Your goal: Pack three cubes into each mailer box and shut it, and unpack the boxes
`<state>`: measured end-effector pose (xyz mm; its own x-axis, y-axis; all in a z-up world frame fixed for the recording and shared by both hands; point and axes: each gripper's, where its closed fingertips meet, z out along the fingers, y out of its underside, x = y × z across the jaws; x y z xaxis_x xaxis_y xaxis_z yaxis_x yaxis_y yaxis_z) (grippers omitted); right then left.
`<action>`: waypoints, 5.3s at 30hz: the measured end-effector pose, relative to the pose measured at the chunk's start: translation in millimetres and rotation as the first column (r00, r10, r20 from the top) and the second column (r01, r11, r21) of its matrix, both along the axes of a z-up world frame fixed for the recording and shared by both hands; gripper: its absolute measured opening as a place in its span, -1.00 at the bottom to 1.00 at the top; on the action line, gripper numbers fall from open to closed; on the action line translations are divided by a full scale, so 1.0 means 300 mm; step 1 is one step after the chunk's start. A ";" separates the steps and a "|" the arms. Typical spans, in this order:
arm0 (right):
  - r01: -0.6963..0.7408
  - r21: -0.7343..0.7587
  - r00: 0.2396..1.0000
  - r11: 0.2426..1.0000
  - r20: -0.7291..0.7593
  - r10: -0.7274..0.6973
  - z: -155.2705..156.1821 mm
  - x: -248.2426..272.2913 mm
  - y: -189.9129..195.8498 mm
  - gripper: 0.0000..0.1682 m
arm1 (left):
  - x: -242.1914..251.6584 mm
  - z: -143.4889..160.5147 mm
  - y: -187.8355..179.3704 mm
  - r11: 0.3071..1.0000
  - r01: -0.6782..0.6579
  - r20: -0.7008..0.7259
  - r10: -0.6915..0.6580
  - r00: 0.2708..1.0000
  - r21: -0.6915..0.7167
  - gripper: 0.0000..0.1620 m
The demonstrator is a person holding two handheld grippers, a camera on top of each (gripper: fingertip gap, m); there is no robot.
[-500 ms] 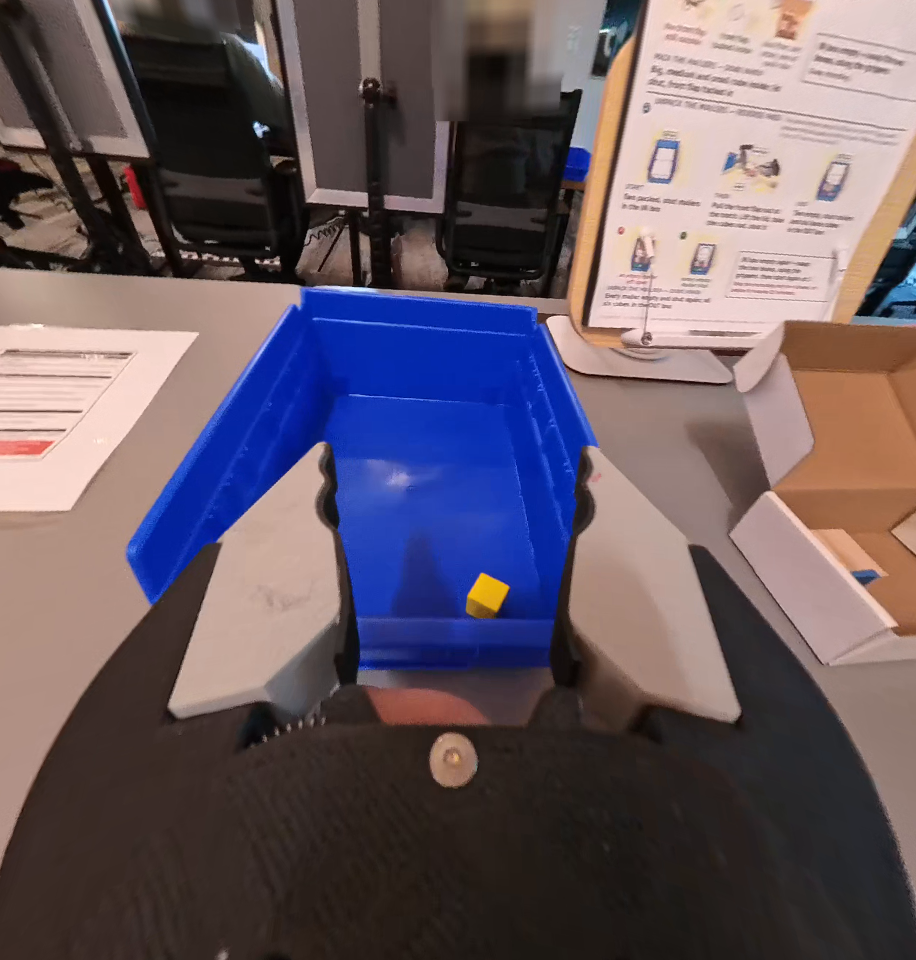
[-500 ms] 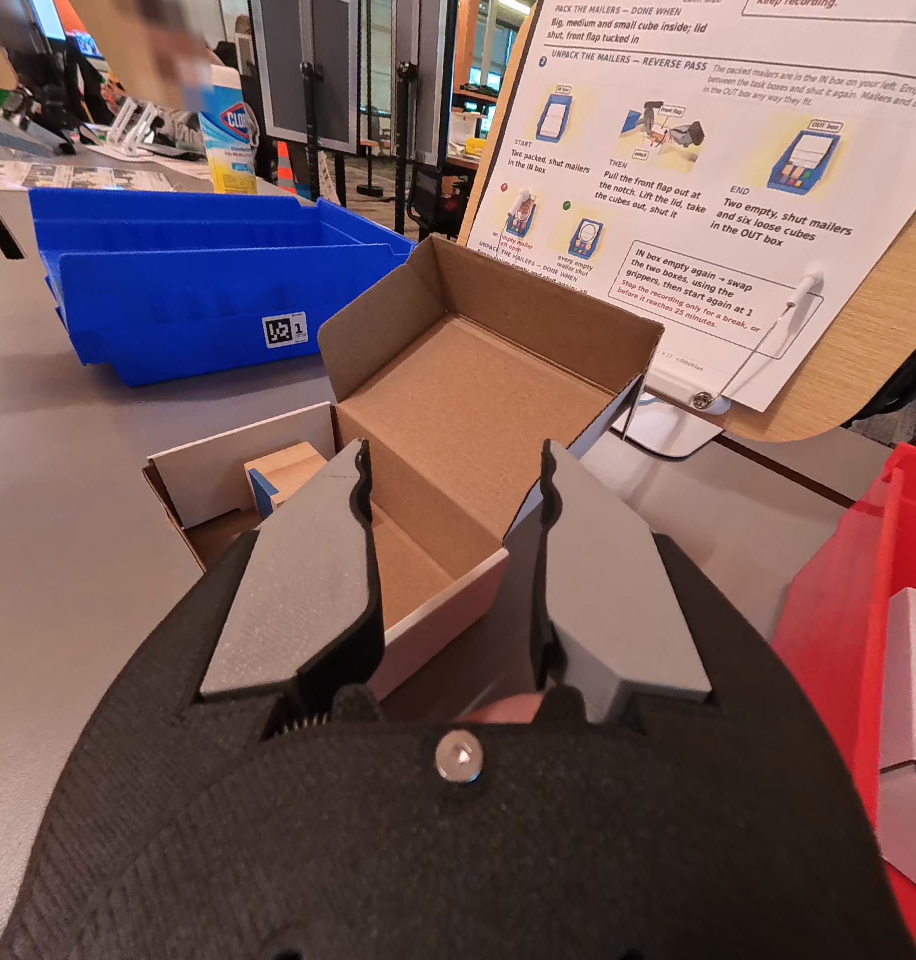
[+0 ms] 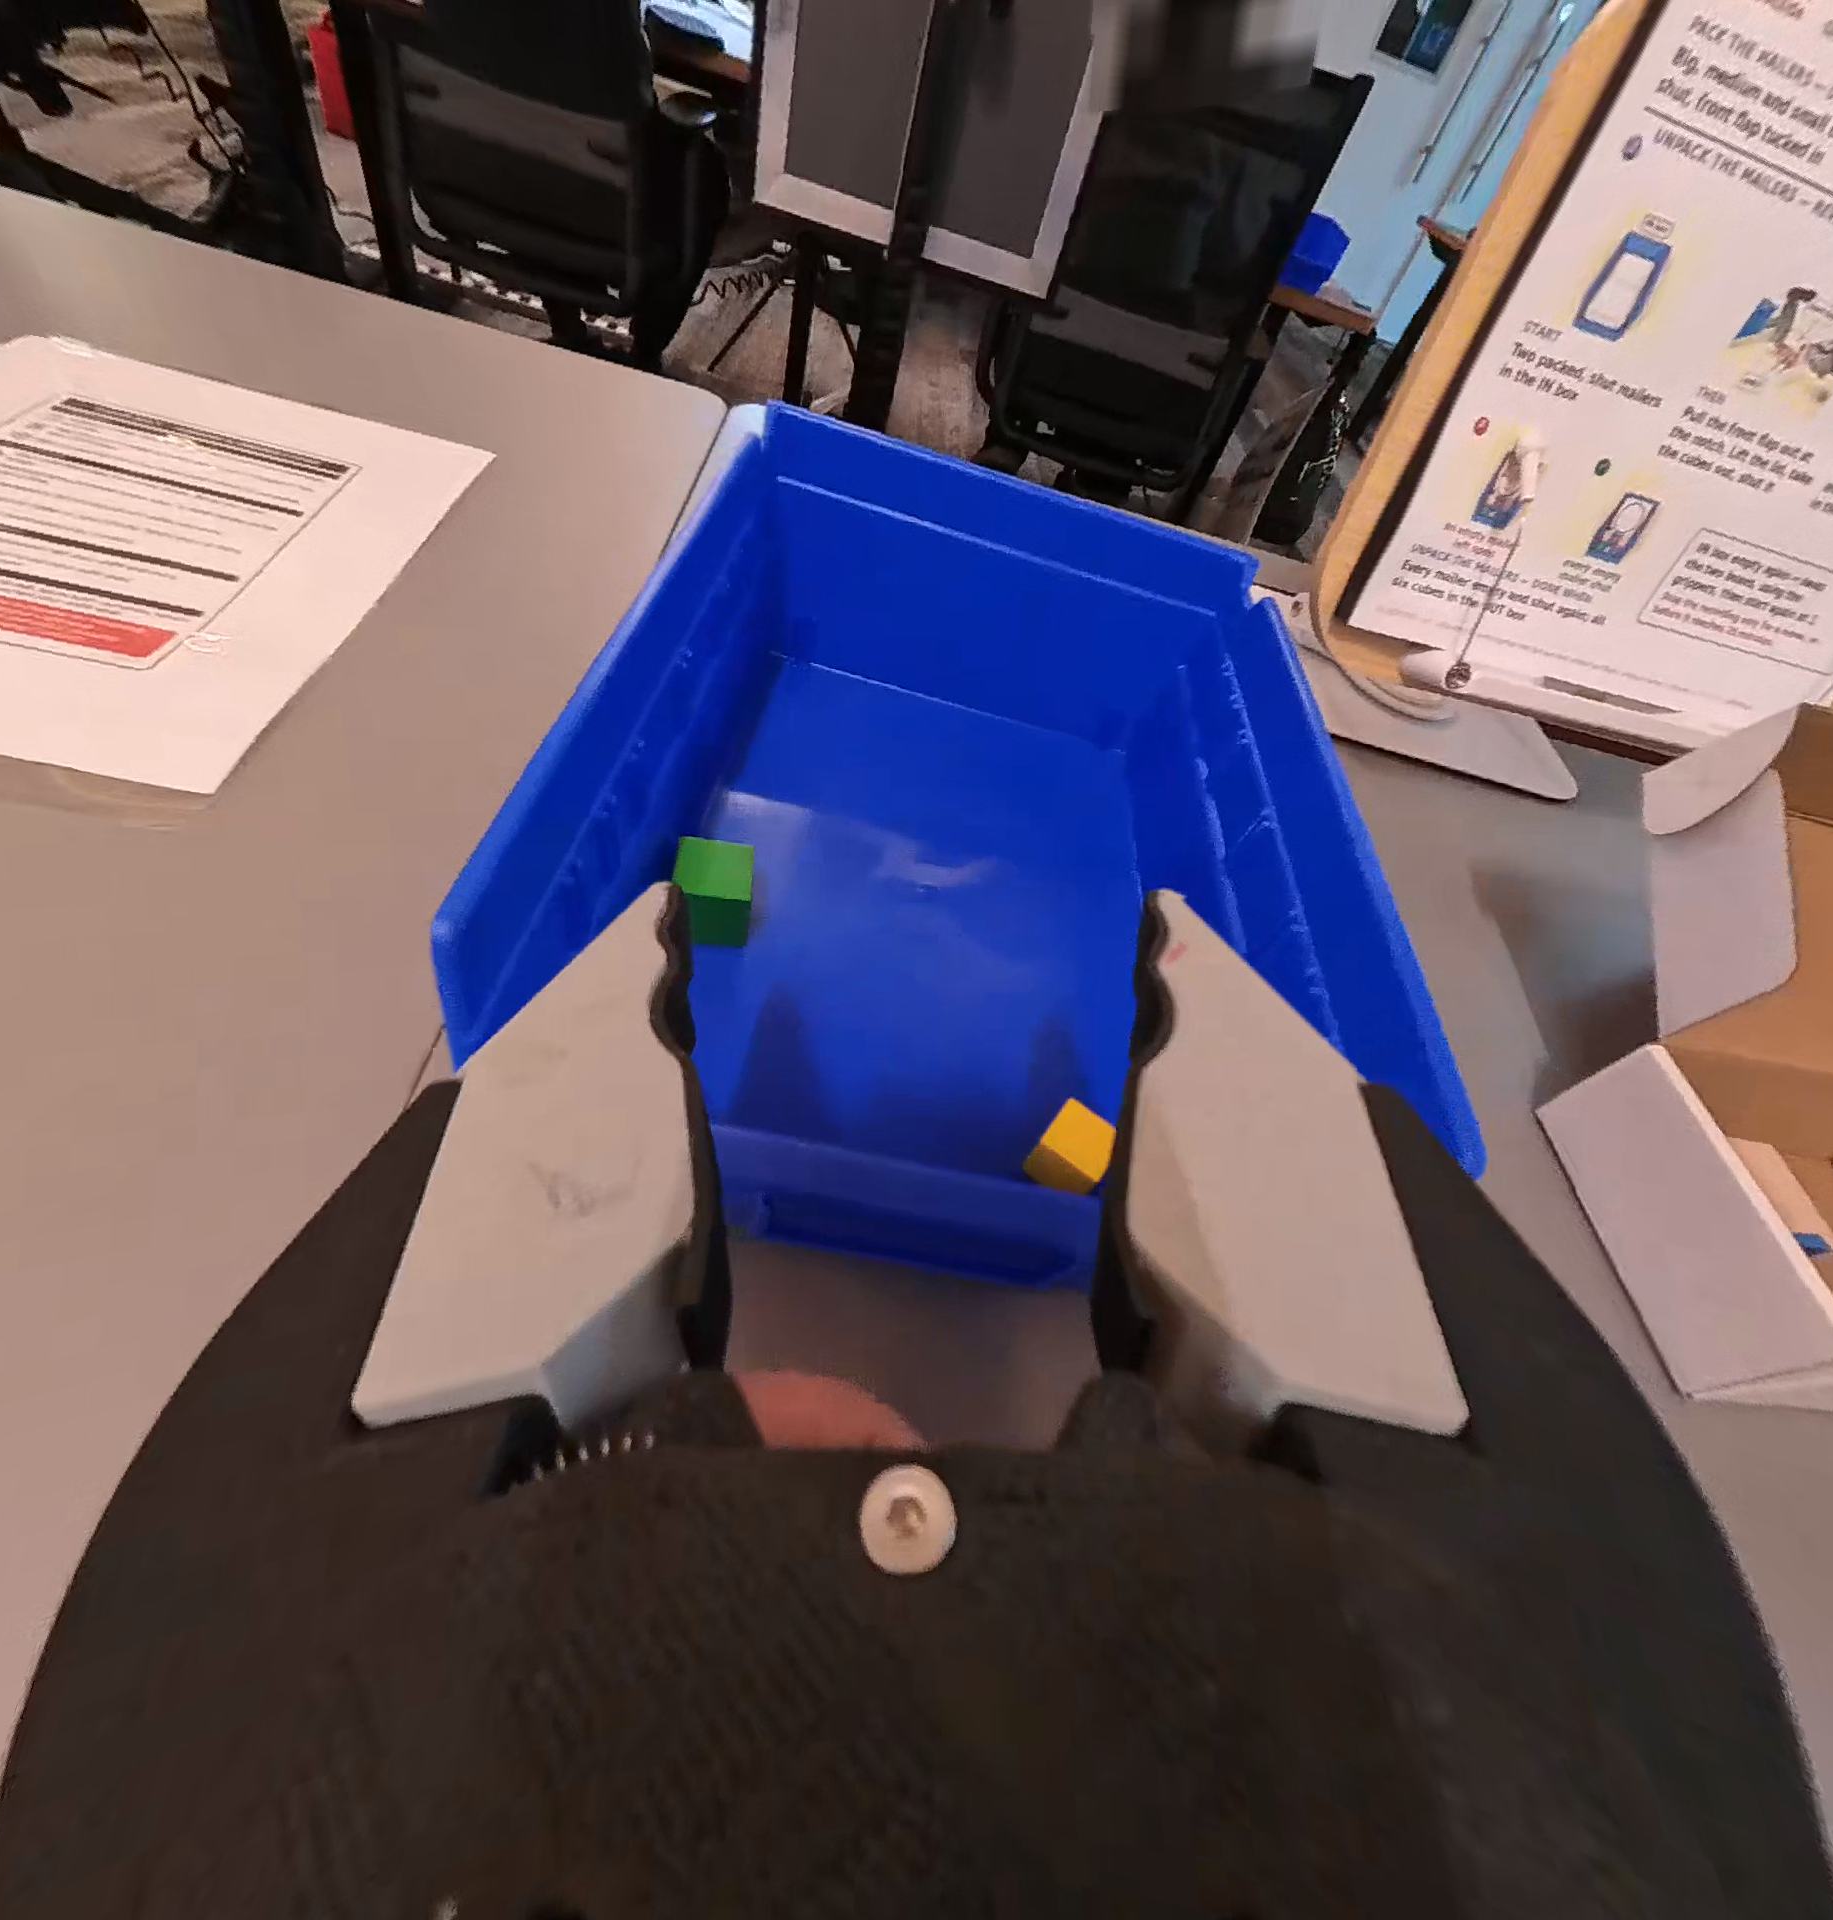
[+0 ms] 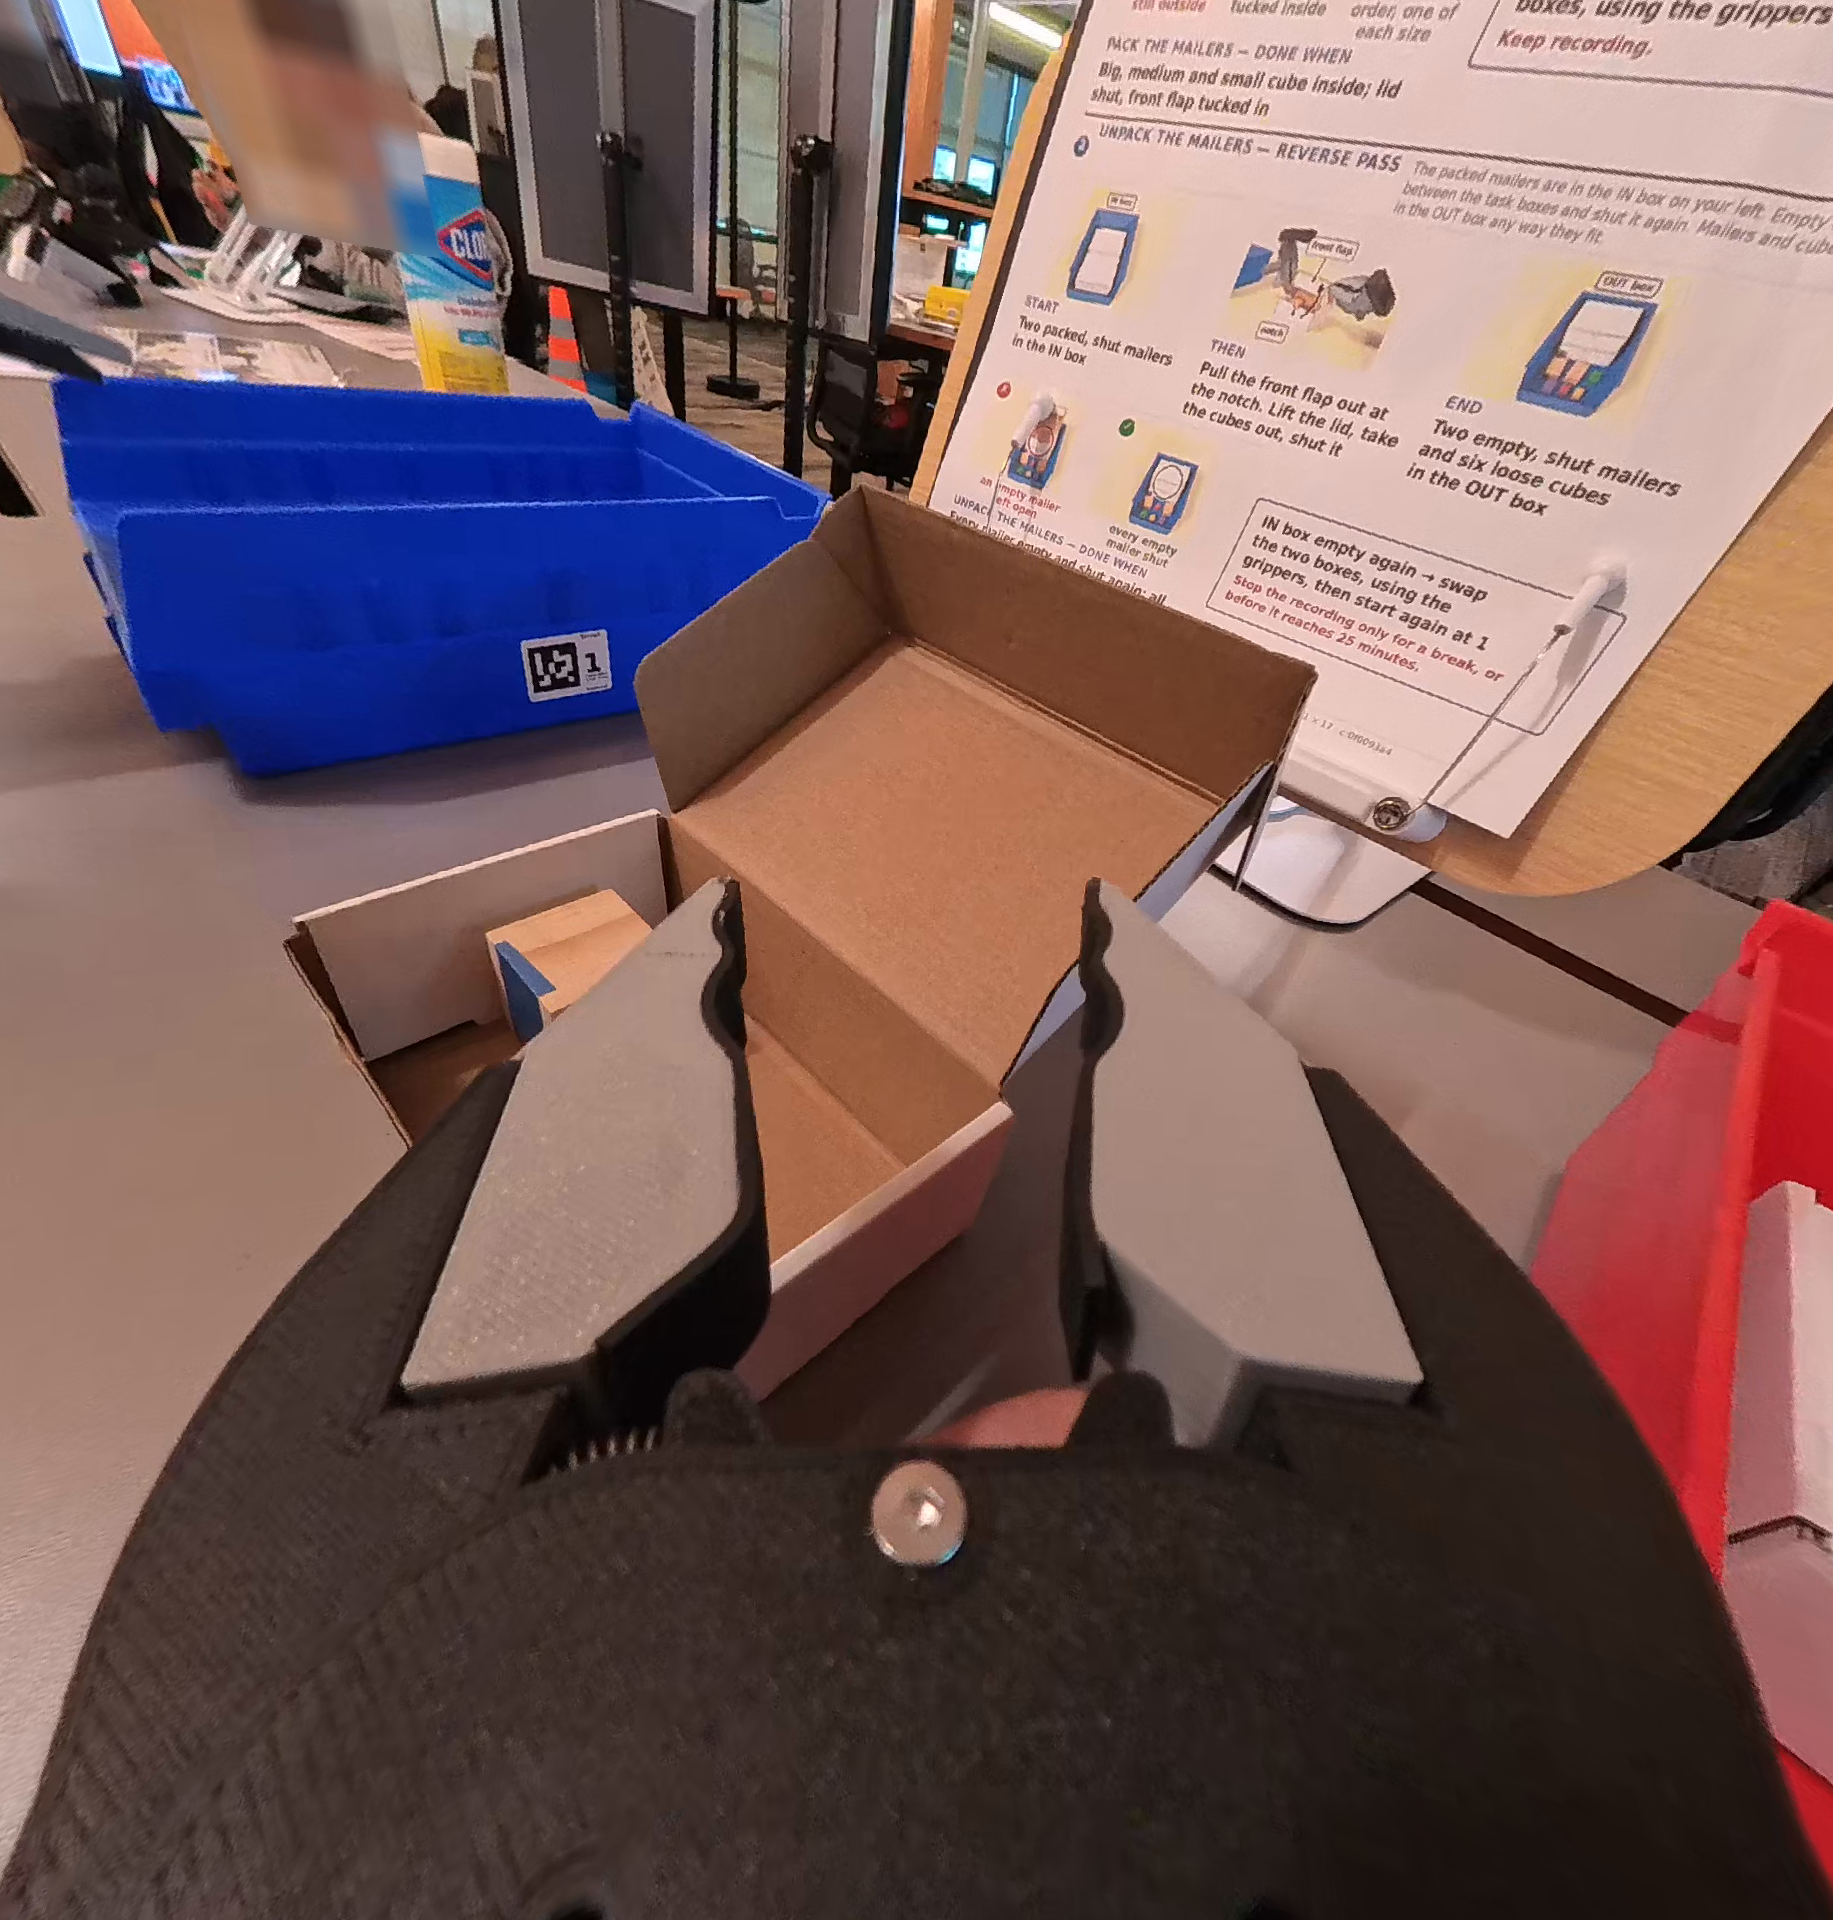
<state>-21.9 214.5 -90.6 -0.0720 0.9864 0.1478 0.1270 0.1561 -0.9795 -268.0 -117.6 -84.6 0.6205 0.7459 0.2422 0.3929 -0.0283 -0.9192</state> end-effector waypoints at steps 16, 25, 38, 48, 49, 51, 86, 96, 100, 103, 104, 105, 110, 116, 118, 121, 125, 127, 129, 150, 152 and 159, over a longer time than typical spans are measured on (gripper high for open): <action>-0.019 -0.001 1.000 1.000 -0.015 0.019 0.017 0.007 -0.025 -0.25 | -0.176 -0.061 0.061 0.839 0.135 0.139 -0.072 0.988 -0.527 -0.08; -0.037 -0.004 0.999 0.999 -0.010 0.037 0.012 0.004 -0.042 -0.25 | -0.218 -0.194 0.057 0.712 0.174 0.227 -0.021 0.974 -0.680 -0.13; -0.051 -0.004 0.998 0.999 -0.024 0.051 0.027 0.012 -0.056 -0.26 | -0.174 -0.379 0.043 0.579 0.304 0.374 0.002 0.927 -0.757 -0.12; -0.065 0.002 0.998 0.998 -0.019 0.065 0.024 0.012 -0.071 -0.26 | -0.214 -0.255 0.056 0.675 0.267 0.349 -0.016 0.937 -0.687 -0.27; -0.064 0.003 0.998 0.998 -0.018 0.064 0.024 0.012 -0.071 -0.26 | -0.223 -0.238 0.058 0.680 0.255 0.337 -0.013 0.941 -0.687 -0.25; -0.064 0.002 0.998 0.998 -0.019 0.064 0.025 0.012 -0.070 -0.26 | -0.231 -0.221 0.061 0.670 0.248 0.322 -0.014 0.947 -0.700 -0.29; -0.099 0.003 0.994 0.995 -0.051 0.099 0.058 0.029 -0.103 -0.27 | -0.160 -0.313 0.178 0.527 0.425 0.470 -0.054 0.881 -0.736 -0.11; -0.097 0.006 0.994 0.995 -0.050 0.097 0.058 0.029 -0.103 -0.27 | -0.217 -0.364 0.114 0.474 0.354 0.413 0.023 0.910 -0.806 -0.11; -0.100 -0.006 0.994 0.995 -0.051 0.100 0.058 0.029 -0.101 -0.27 | -0.197 -0.386 0.140 0.557 0.402 0.482 -0.004 0.876 -0.726 -0.39; -0.102 -0.001 0.994 0.995 -0.046 0.102 0.054 0.027 -0.104 -0.27 | -0.181 -0.391 0.136 0.560 0.434 0.513 -0.020 0.858 -0.705 -0.66; -0.102 0.002 0.994 0.995 -0.046 0.102 0.054 0.027 -0.105 -0.27 | -0.179 -0.391 0.132 0.557 0.439 0.514 -0.024 0.857 -0.705 -0.67; -0.102 0.004 0.994 0.995 -0.046 0.102 0.054 0.027 -0.106 -0.27 | -0.177 -0.391 0.128 0.552 0.442 0.516 -0.024 0.856 -0.707 -0.67; -0.101 0.000 0.994 0.995 -0.045 0.101 0.052 0.026 -0.104 -0.27 | -0.166 -0.390 0.112 0.531 0.449 0.513 -0.031 0.858 -0.719 -0.67; -0.099 0.001 0.994 0.995 -0.038 0.099 0.045 0.024 -0.102 -0.27 | -0.171 -0.374 0.107 0.538 0.437 0.501 -0.032 0.865 -0.721 -0.61; -0.099 0.002 0.994 0.995 -0.037 0.099 0.044 0.023 -0.102 -0.27 | -0.173 -0.366 0.108 0.537 0.434 0.497 -0.032 0.867 -0.723 -0.56; -0.097 0.001 0.995 0.995 -0.039 0.097 0.046 0.024 -0.101 -0.27 | -0.178 -0.349 0.114 0.536 0.425 0.483 -0.037 0.875 -0.730 -0.53; -0.099 -0.003 0.994 0.995 -0.039 0.099 0.046 0.024 -0.101 -0.27 | -0.179 -0.326 0.130 0.544 0.416 0.467 -0.049 0.883 -0.729 -0.50; -0.100 0.001 0.994 0.995 -0.037 0.100 0.044 0.023 -0.103 -0.27 | -0.179 -0.320 0.140 0.546 0.412 0.462 -0.050 0.886 -0.730 -0.48; -0.098 0.005 0.995 0.995 -0.037 0.098 0.045 0.024 -0.103 -0.27 | -0.176 -0.316 0.150 0.540 0.414 0.460 -0.057 0.886 -0.732 -0.47; -0.098 0.000 0.994 0.995 -0.045 0.098 0.052 0.026 -0.102 -0.27 | -0.188 -0.270 0.128 0.546 0.384 0.424 -0.057 0.904 -0.745 -0.42; -0.098 0.000 0.994 0.995 -0.042 0.098 0.050 0.025 -0.102 -0.27 | -0.191 -0.268 0.124 0.552 0.380 0.423 -0.054 0.905 -0.742 -0.42; -0.098 0.003 0.994 0.995 -0.038 0.098 0.046 0.023 -0.102 -0.27 | -0.198 -0.294 0.117 0.549 0.377 0.422 -0.048 0.905 -0.746 -0.40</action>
